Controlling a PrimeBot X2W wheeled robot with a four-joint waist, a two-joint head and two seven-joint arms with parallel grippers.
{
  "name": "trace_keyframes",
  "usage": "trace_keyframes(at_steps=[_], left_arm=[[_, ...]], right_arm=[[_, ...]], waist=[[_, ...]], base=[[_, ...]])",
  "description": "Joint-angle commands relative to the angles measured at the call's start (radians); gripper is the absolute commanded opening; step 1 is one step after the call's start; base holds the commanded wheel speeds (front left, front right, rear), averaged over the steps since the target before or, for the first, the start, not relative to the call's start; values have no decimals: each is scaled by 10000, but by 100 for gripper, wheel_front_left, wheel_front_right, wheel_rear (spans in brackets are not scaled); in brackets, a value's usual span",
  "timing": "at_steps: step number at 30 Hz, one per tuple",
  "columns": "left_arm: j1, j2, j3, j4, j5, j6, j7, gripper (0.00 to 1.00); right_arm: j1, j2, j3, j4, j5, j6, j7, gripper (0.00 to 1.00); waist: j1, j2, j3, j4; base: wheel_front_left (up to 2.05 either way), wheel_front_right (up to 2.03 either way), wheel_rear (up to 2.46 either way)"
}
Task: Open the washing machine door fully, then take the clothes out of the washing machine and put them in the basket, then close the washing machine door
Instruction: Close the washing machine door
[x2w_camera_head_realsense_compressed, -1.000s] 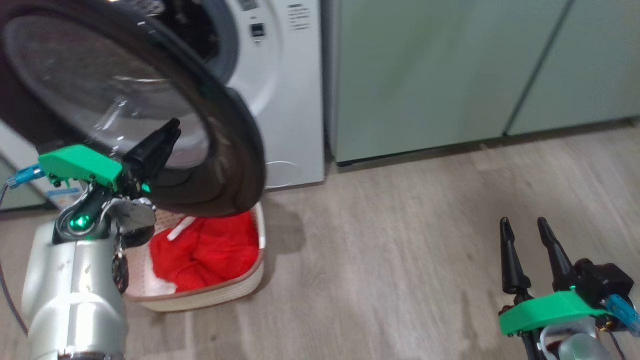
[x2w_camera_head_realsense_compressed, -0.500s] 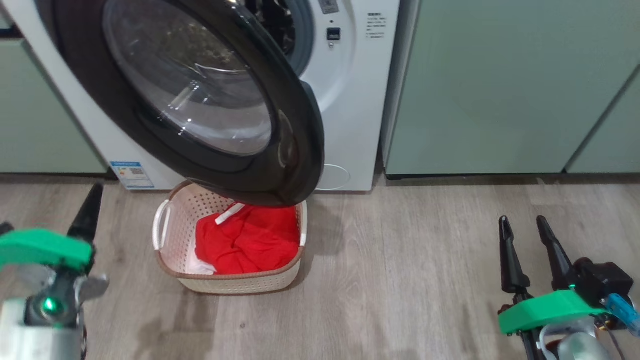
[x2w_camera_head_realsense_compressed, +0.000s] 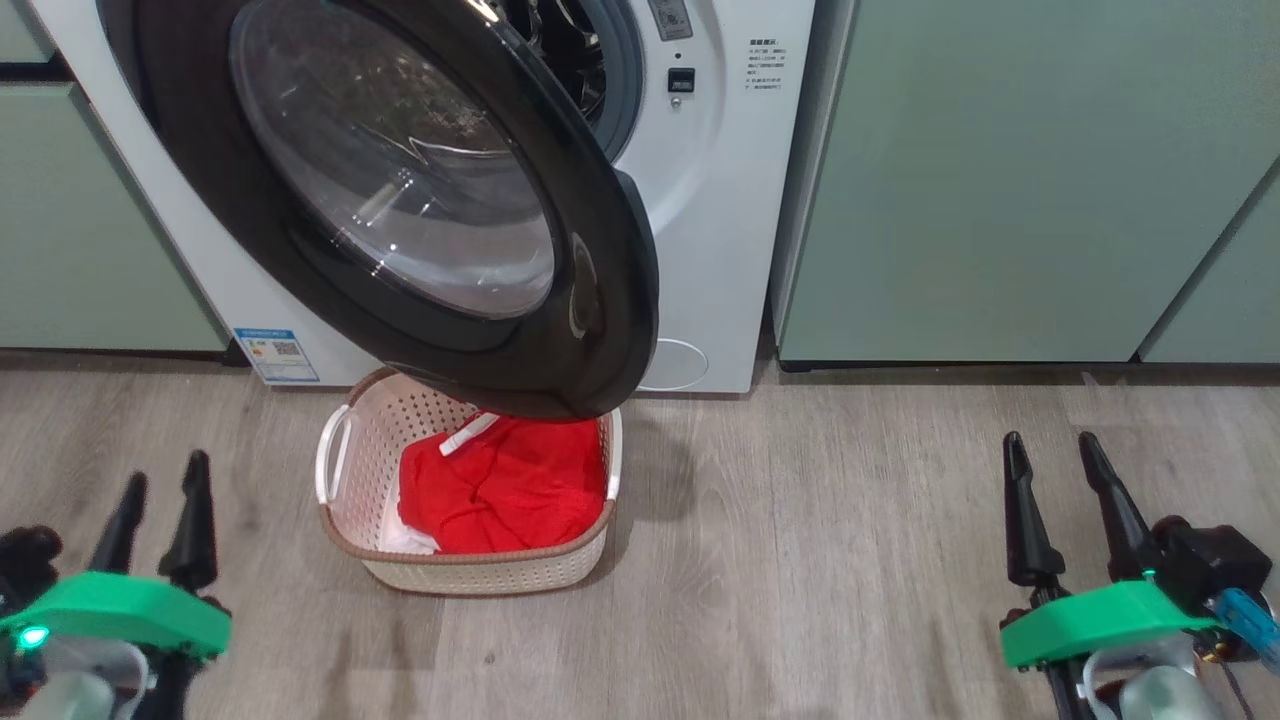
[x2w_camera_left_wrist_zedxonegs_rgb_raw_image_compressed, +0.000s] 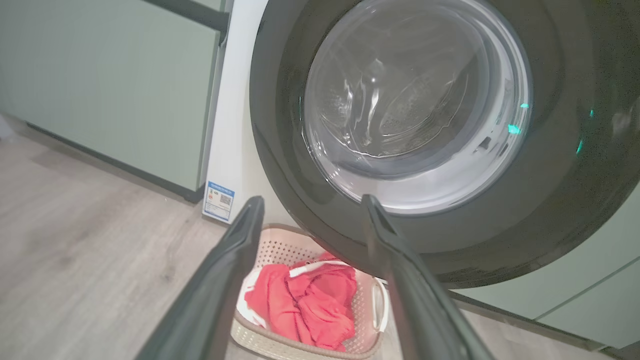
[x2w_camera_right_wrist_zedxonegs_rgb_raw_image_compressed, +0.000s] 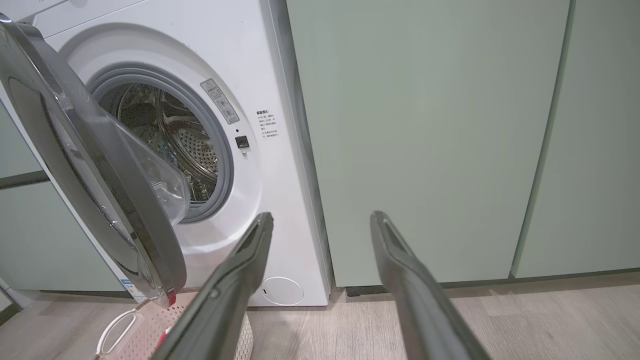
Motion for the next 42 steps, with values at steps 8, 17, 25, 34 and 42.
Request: trace_keyframes(at_steps=[8, 17, 25, 34, 42], left_arm=[[425, -403, 1752, -992, 2648, -61, -106, 100], [856, -878, 2099, -1147, 3658, -61, -107, 100], [885, -875, 2162, -1095, 3867, -61, -108, 100], [834, -926, 2125, -1233, 4185, -61, -108, 100], [850, -1177, 2301, -1134, 4372, -61, -108, 100]], right_arm=[[-81, -23, 120, -371, -68, -7, -63, 100], [70, 59, 72, -315, -55, -7, -63, 100], [138, 83, 72, -252, -11, -7, -63, 100], [-48, 69, -162, -311, 217, -7, -63, 0], [-927, 84, -884, -907, 665, -7, -63, 0]], waist=[[0, 0, -72, -69], [0, 0, -146, -85], [0, 0, -211, -86], [0, 0, -138, 11], [0, 0, 2, 384]], base=[[0, 0, 0], [0, 0, 0], [0, 0, 0], [0, 0, 0], [0, 0, 0]])
